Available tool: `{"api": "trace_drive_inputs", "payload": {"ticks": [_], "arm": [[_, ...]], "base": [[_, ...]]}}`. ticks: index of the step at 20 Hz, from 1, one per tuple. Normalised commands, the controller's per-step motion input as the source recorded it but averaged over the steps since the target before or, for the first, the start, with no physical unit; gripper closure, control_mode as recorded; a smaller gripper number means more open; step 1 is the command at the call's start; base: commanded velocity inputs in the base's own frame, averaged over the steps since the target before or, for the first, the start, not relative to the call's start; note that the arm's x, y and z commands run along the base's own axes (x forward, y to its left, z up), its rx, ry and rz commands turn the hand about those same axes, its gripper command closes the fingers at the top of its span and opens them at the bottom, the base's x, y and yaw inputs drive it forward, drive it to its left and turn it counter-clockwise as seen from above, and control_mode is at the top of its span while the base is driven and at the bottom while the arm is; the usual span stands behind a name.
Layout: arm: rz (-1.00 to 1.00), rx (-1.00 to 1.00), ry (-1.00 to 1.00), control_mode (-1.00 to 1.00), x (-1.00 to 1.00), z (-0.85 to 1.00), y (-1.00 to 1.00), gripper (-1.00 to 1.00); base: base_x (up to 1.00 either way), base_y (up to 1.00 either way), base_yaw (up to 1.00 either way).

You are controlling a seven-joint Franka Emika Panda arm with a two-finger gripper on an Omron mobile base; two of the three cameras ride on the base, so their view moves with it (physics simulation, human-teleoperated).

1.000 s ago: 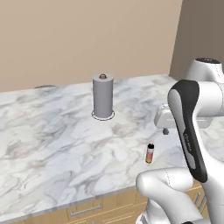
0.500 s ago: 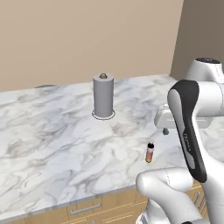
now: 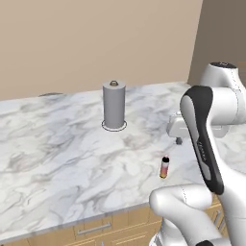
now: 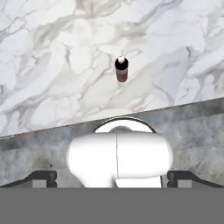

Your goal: Place the large bottle from the dining counter next to the other large bottle outside the sink, and place the small bottle from the dining counter next to the other small bottle inside the sink.

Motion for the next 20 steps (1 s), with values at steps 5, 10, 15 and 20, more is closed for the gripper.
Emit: {"api": "trace_drive_inputs", "payload": {"ticks": [5,10,15,20], "arm": [[0.00,0.00,0.00,-1.00,0.52,-0.03,0.05,-1.00],[0.00,0.00,-0.05,-1.00,0.25,-0.32,0.00,-1.00],[0.00,0.00,-0.17,-1.00,0.11,-0.37,0.00,-1.00],[0.00,-0.01,-0.11,-1.00,0.25,-0.32,0.00,-1.00]], "base": [[0.00,0.00,0.00],[0.00,0.00,0.00],[0.00,0.00,0.00],[0.00,0.00,0.00]]}}
